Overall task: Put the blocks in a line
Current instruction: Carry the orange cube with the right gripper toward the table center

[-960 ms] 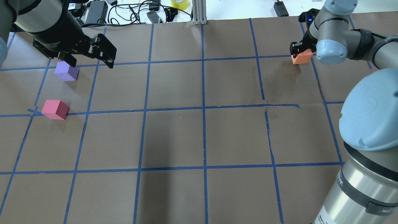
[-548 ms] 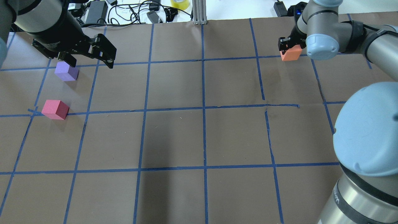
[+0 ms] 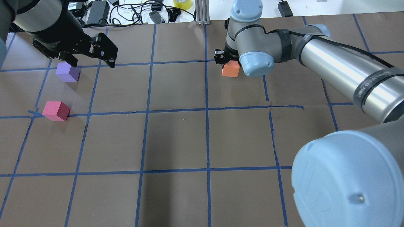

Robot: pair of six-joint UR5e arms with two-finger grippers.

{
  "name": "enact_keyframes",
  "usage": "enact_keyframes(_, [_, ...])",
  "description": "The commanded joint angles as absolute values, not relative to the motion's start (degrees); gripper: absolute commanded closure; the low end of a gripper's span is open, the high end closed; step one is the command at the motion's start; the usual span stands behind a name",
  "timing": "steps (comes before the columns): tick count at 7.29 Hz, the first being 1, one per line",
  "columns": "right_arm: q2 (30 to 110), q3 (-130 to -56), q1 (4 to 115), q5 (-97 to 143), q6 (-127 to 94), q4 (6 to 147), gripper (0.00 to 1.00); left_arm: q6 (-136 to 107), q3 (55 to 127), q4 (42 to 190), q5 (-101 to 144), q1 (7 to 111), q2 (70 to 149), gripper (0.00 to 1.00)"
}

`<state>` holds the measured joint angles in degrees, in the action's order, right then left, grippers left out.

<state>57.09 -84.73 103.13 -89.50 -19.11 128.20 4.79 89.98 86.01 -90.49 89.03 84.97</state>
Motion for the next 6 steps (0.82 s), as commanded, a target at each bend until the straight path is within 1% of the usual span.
enact_keyframes(1, [52.85, -81.67, 109.66, -89.83, -25.8, 128.32, 1.0, 4.75, 90.0, 88.23, -91.05, 88.77, 84.9, 0.0])
enact_keyframes(2, [51.34, -80.43, 111.17, -89.91, -26.36, 128.23, 1.0, 4.75, 90.09, 88.42, -90.88, 87.99, 84.9, 0.0])
enact_keyframes(4, [50.1, -80.6, 112.5, -89.91, -27.25, 128.41, 1.0, 4.75, 91.75, 90.08, -90.18, 87.54, 84.64, 0.0])
enact_keyframes(5, [50.1, -80.94, 112.76, -89.91, -27.25, 128.23, 0.97, 4.57, 91.58, 90.09, -89.31, 87.37, 84.55, 0.0])
enact_keyframes(6, [50.18, -81.03, 113.02, -90.0, -27.16, 128.23, 0.75, 4.66, 91.32, 89.74, -89.38, 86.93, 84.64, 0.0])
